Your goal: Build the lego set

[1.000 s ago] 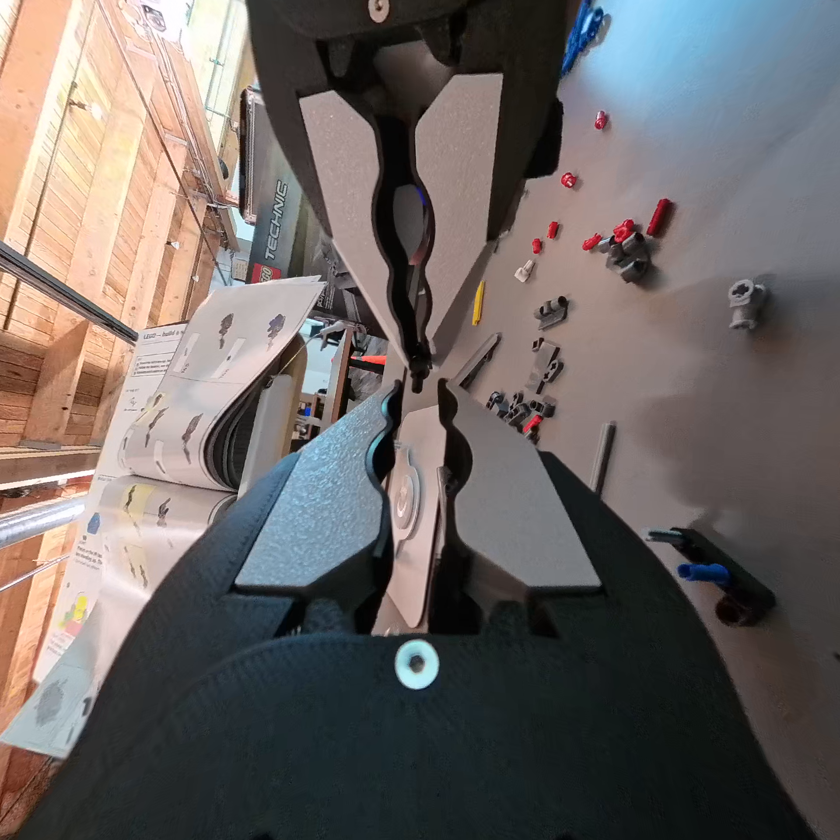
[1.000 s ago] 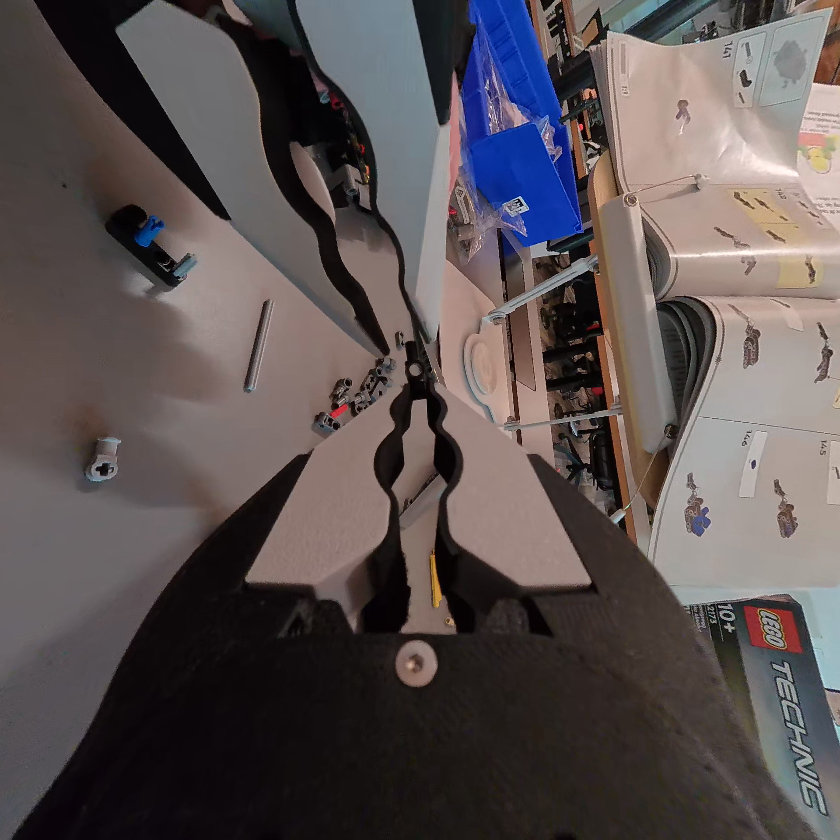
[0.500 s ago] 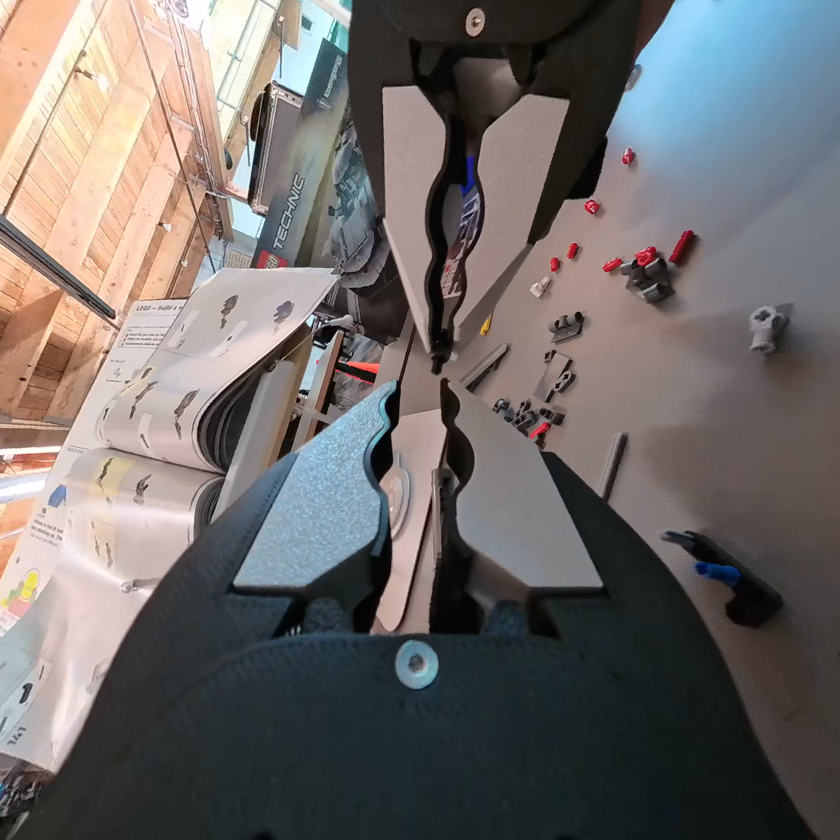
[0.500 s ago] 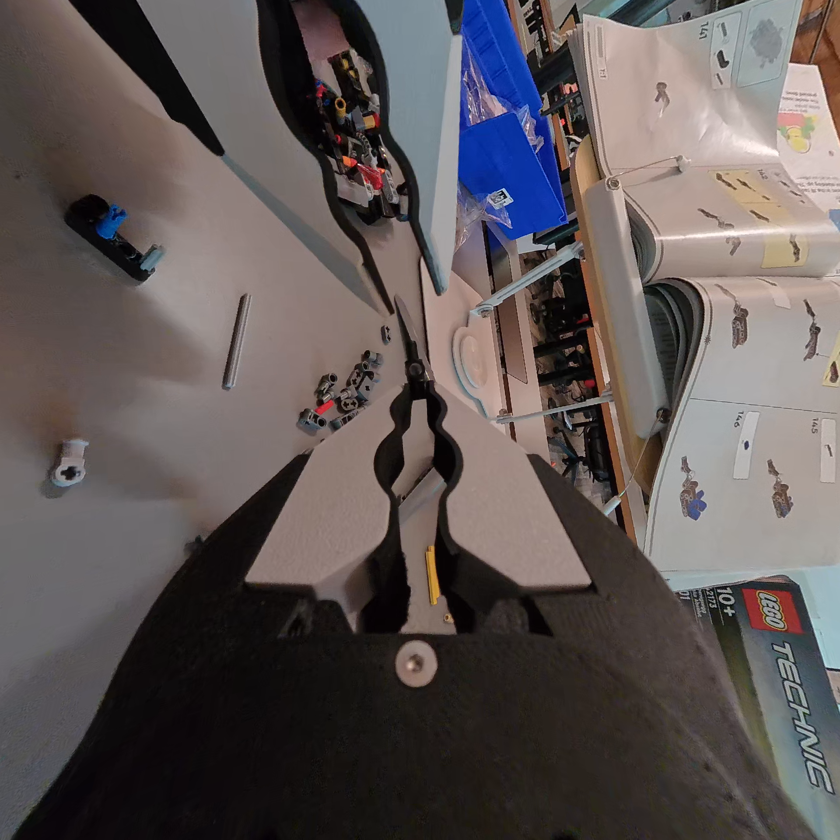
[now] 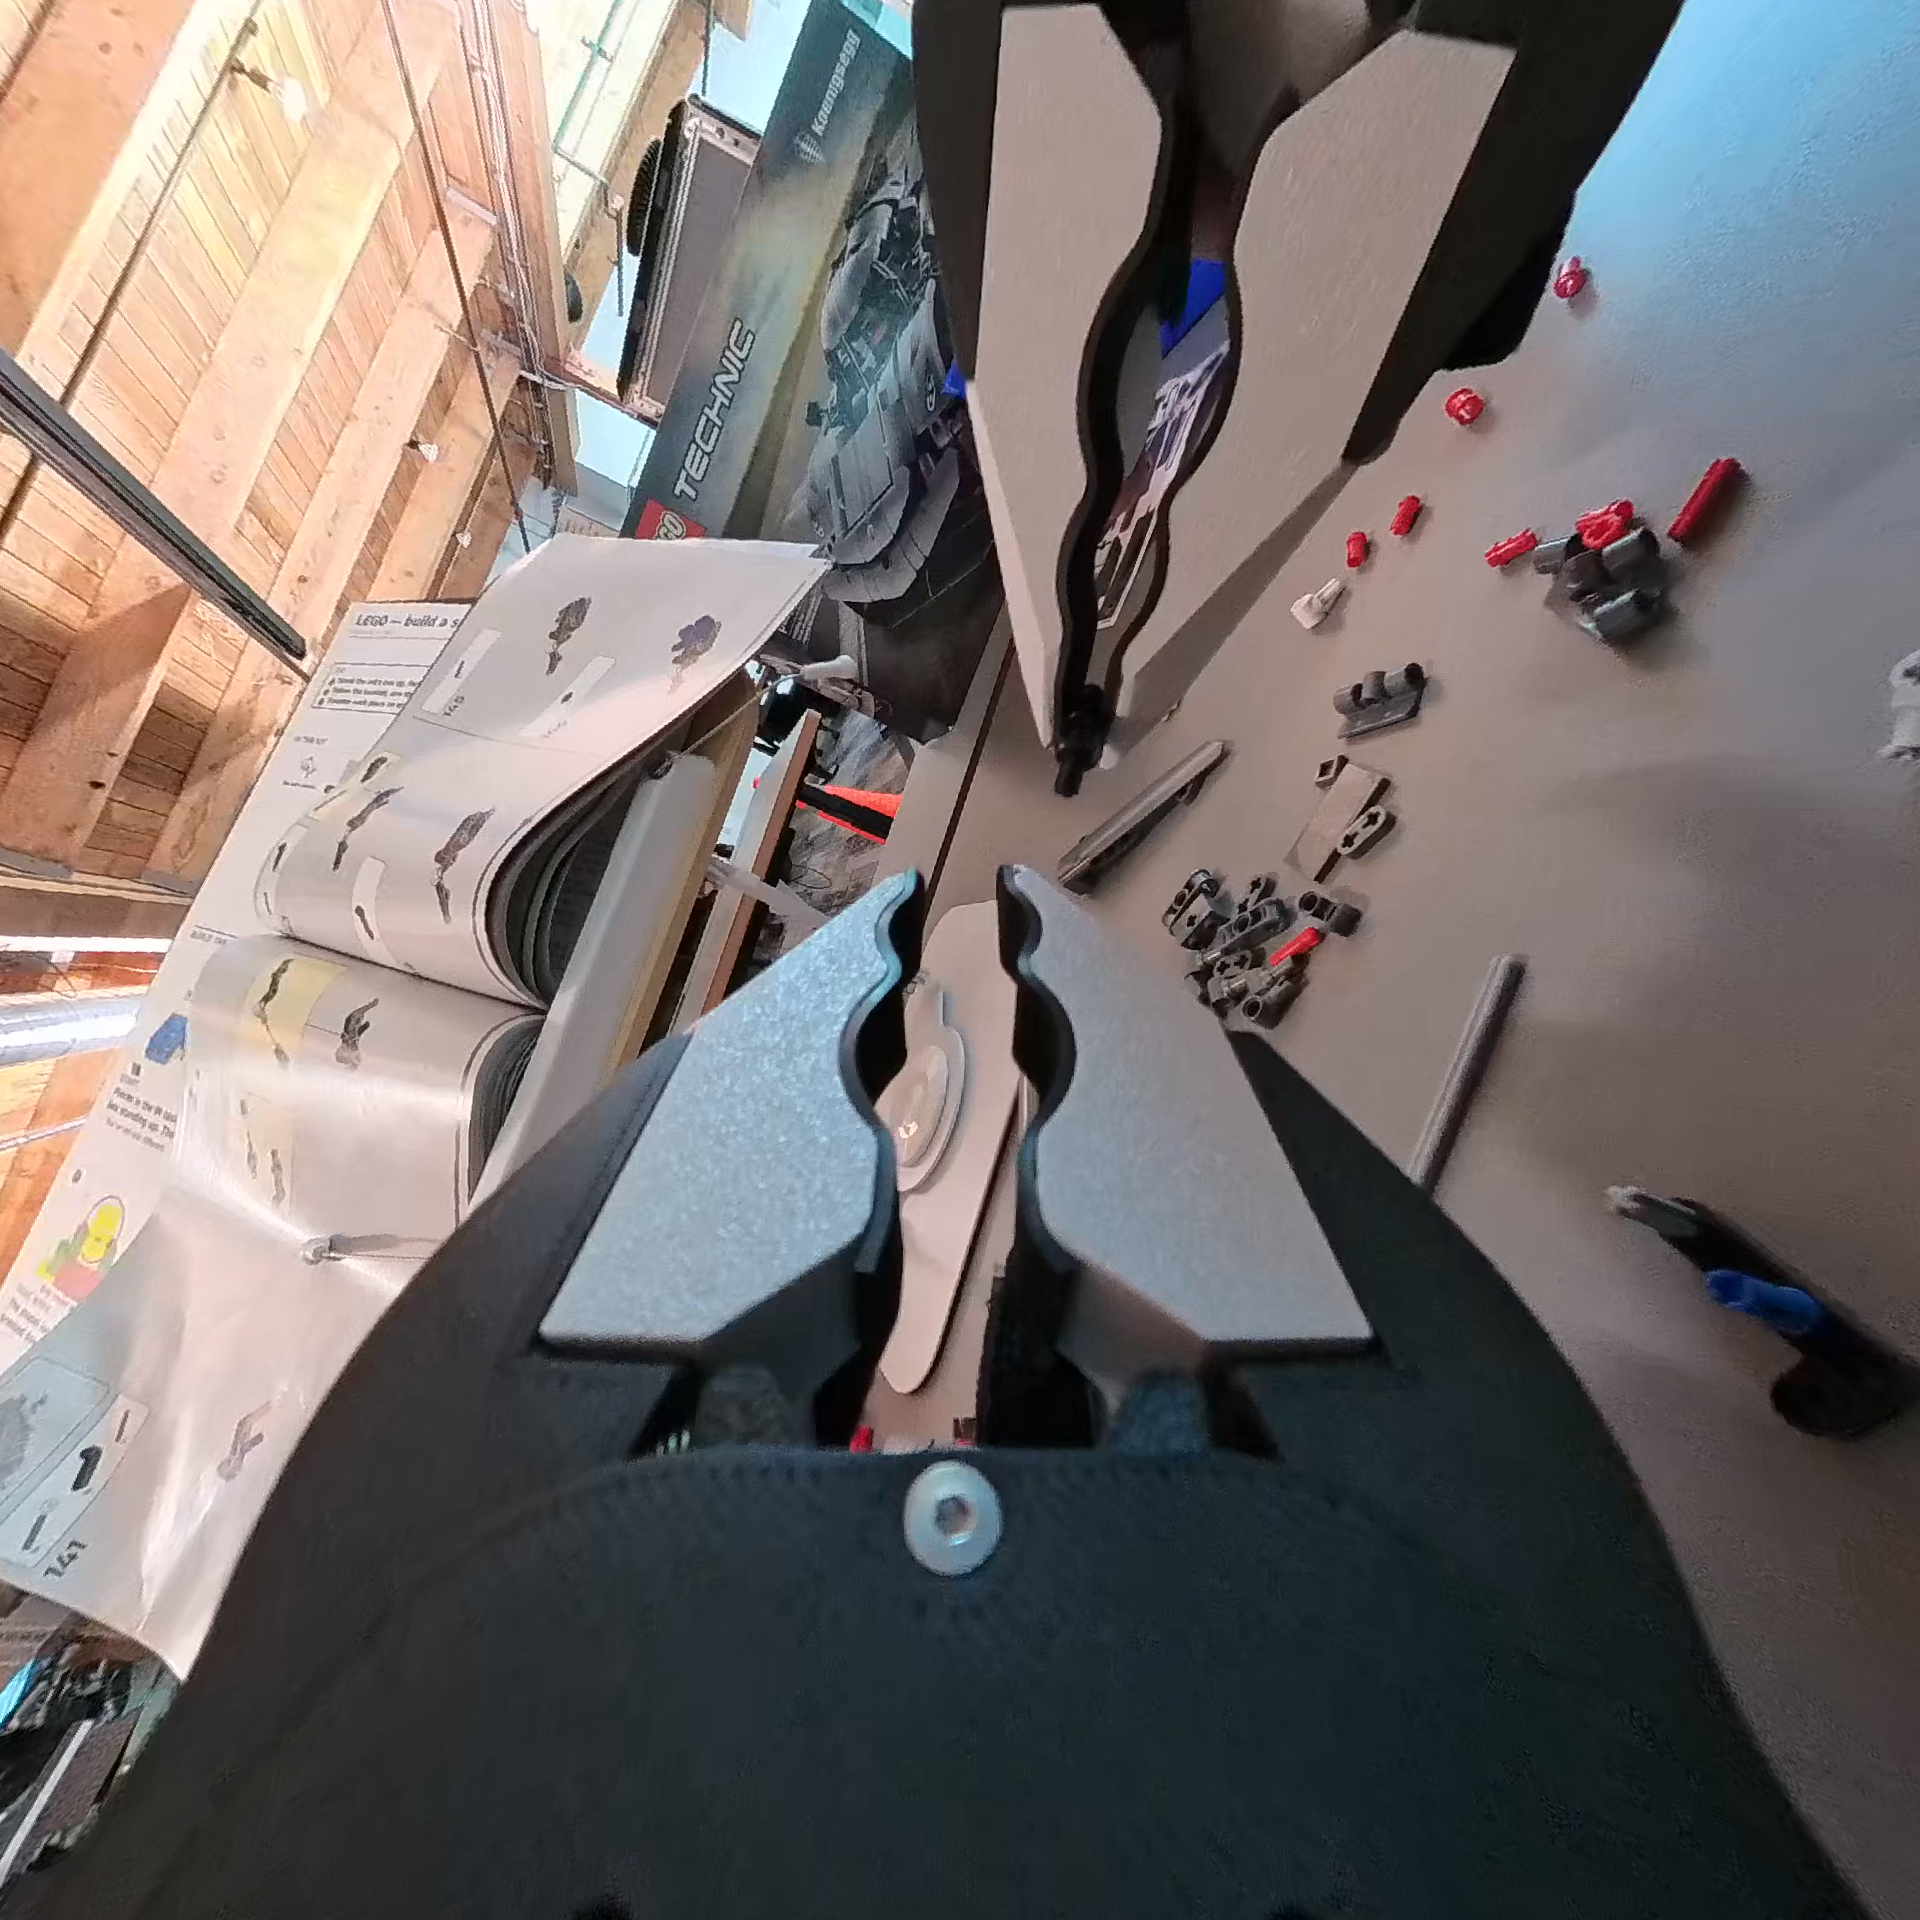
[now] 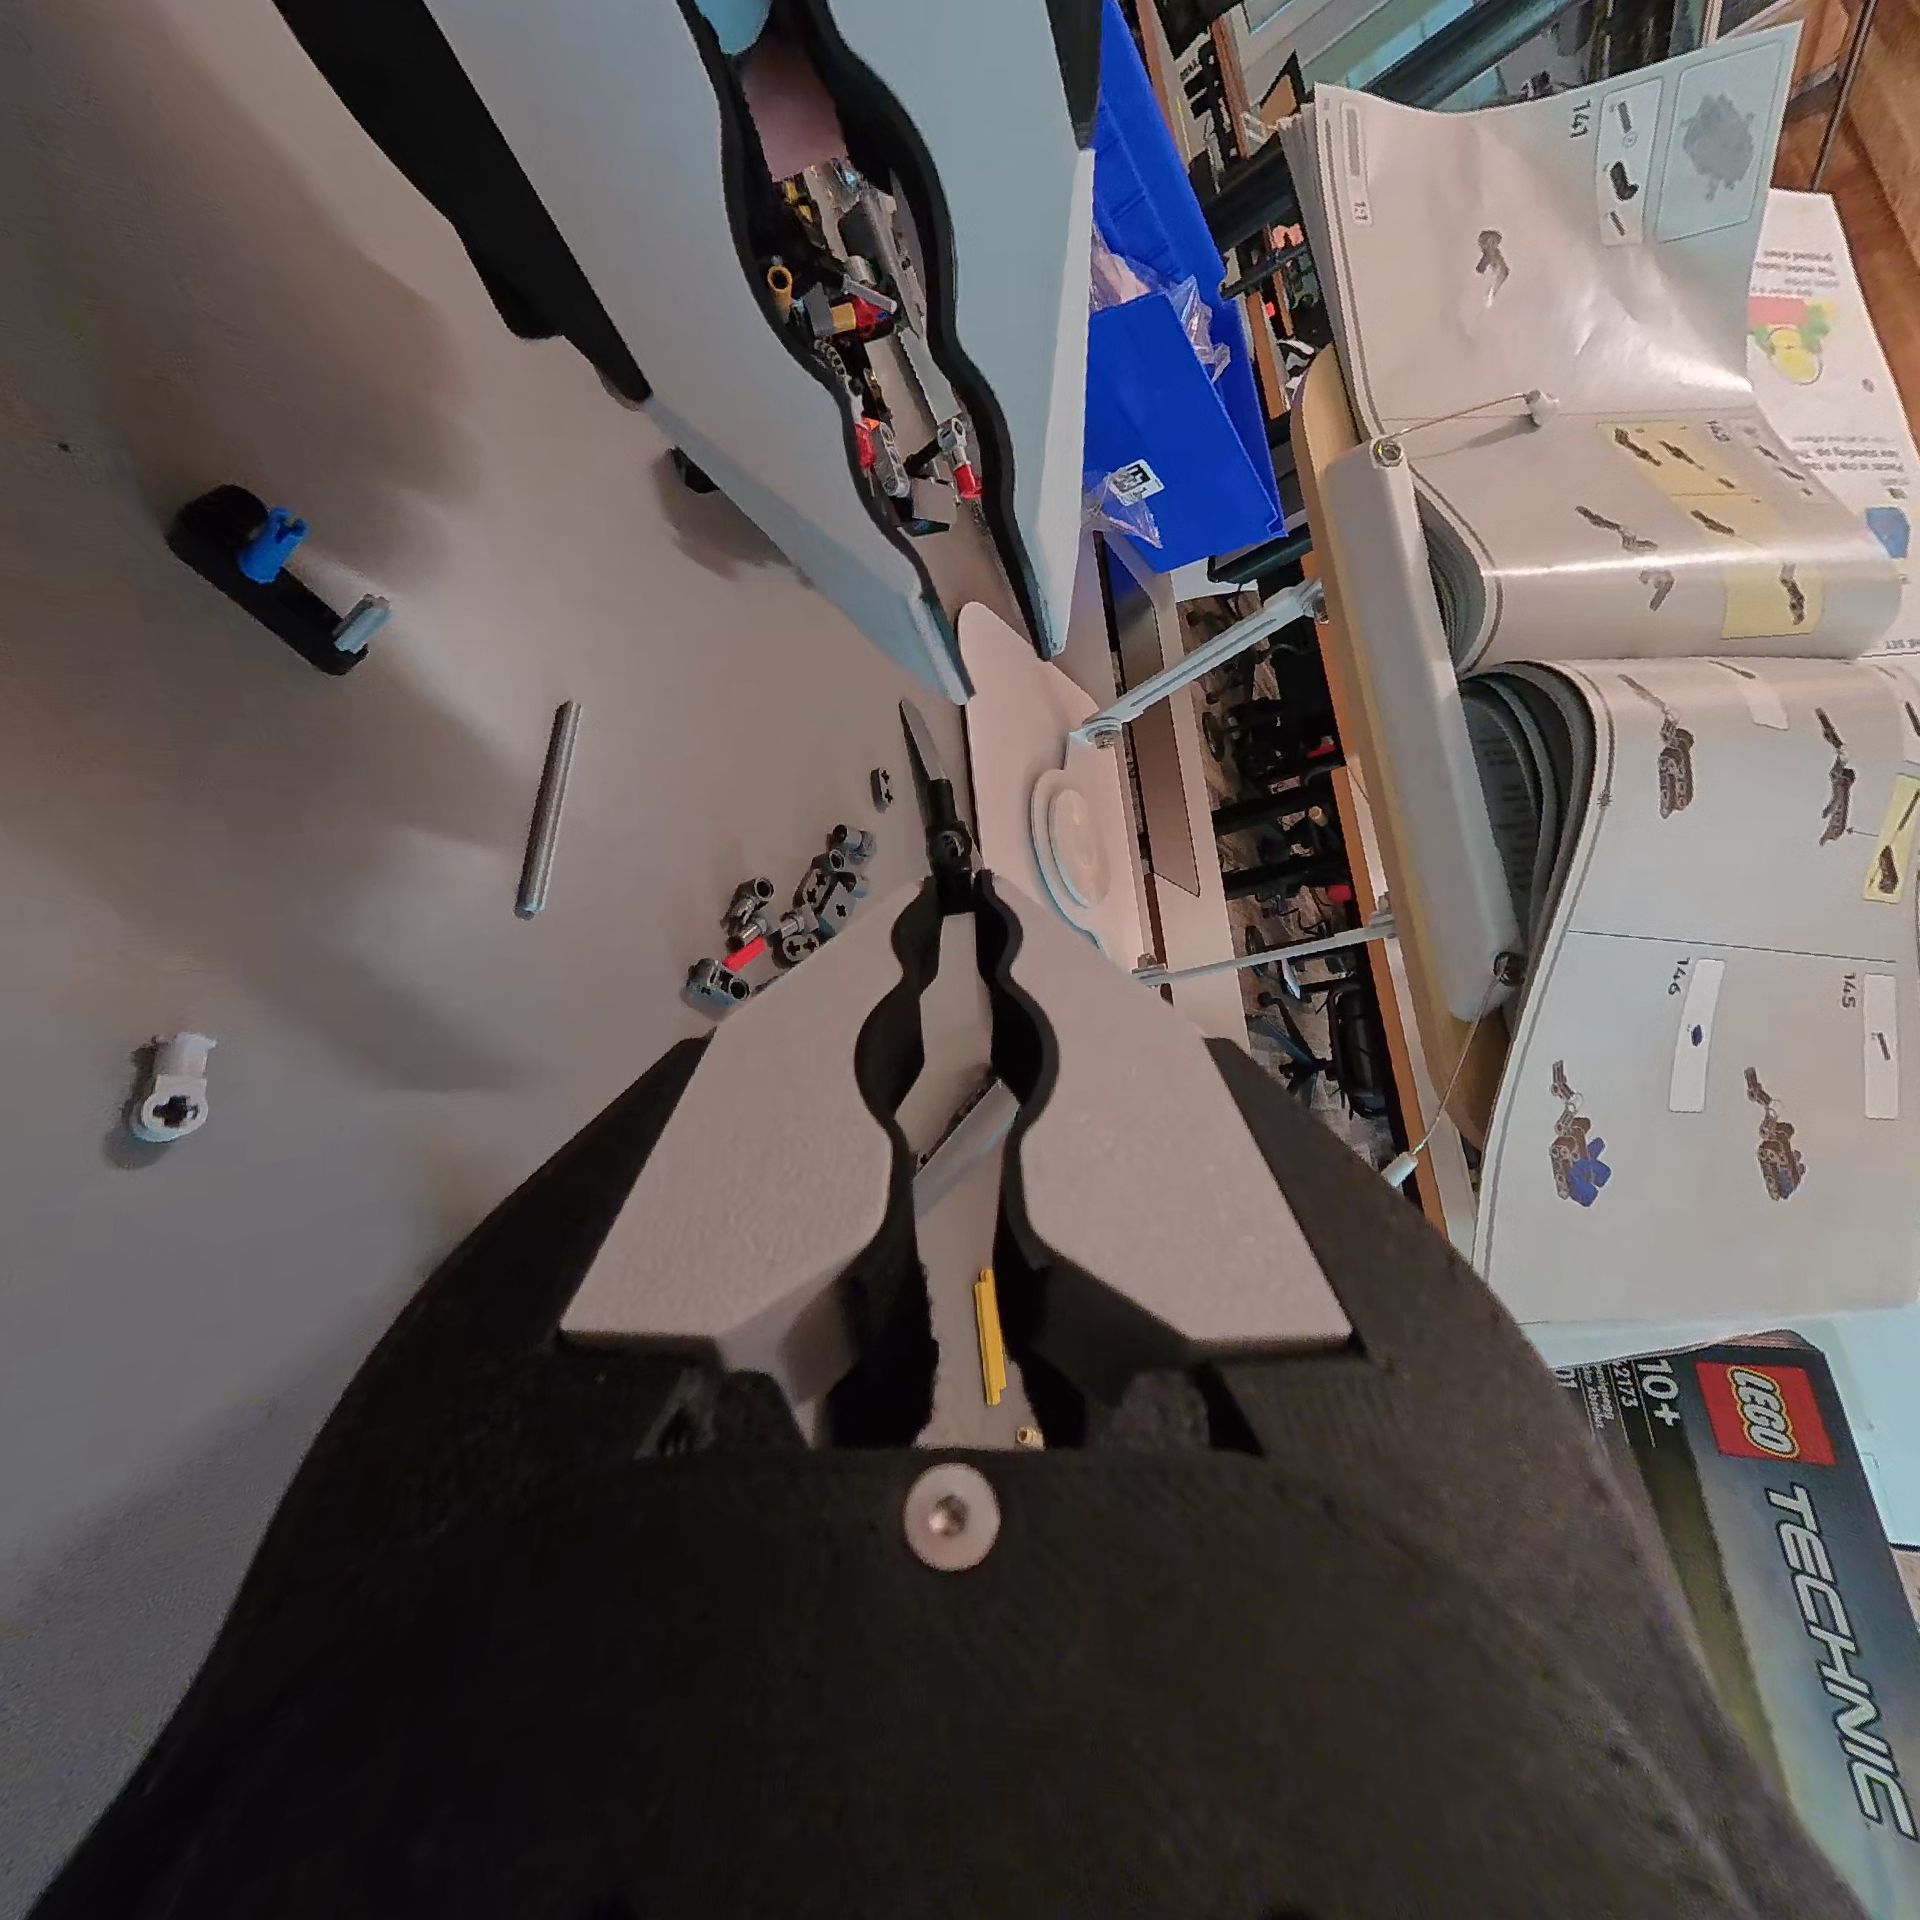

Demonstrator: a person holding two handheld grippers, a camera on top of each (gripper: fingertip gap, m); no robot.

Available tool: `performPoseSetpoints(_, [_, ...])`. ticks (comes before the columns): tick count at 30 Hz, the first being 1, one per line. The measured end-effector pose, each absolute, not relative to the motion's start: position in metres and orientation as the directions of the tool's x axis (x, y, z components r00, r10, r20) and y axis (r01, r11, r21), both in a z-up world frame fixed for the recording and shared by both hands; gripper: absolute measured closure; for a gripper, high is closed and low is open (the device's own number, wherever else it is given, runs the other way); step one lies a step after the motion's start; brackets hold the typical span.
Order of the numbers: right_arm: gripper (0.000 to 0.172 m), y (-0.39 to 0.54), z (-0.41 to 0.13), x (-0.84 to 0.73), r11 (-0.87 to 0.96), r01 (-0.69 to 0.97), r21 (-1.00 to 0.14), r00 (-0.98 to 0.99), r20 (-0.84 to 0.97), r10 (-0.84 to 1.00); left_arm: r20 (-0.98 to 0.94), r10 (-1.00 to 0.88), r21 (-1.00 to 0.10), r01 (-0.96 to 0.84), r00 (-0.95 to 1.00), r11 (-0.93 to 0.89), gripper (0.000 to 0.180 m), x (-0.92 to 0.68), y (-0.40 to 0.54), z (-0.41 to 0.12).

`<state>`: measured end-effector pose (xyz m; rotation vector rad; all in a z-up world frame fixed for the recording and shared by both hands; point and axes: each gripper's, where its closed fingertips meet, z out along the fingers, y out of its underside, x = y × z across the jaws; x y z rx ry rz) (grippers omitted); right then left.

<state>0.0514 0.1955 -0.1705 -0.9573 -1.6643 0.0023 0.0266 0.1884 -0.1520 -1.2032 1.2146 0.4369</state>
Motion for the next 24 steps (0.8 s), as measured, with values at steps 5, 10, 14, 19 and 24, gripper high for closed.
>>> performPoseSetpoints(5, [0.168,0.1945,-0.1707,0.0509,0.668,0.575,-0.472,-0.010,0.812,0.583,-0.877,-0.311,-0.466,-0.806,0.366,0.364,0.169,0.0243,0.1903,-0.1523])
performPoseSetpoints(10, [0.168,0.1939,-0.1708,0.0506,0.668,0.571,-0.477,-0.011,0.810,0.587,-0.873,-0.317,-0.472,-0.805,0.371,0.359,0.170,0.0234,0.1922,-0.1539])
performPoseSetpoints(14, [0.168,0.1940,-0.1716,0.0507,0.668,0.569,-0.479,-0.013,0.807,0.590,-0.872,-0.320,-0.474,-0.805,0.372,0.357,0.170,0.0233,0.1927,-0.1543])
performPoseSetpoints(19, [0.168,0.1938,-0.1739,0.0501,0.667,0.571,-0.478,-0.019,0.805,0.593,-0.869,-0.320,-0.480,-0.802,0.378,0.356,0.171,0.0225,0.1926,-0.1523])
performPoseSetpoints(24, [0.168,0.1943,-0.1741,0.0504,0.665,0.571,-0.481,-0.017,0.803,0.595,-0.870,-0.318,-0.477,-0.803,0.376,0.357,0.172,0.0218,0.1917,-0.1510])
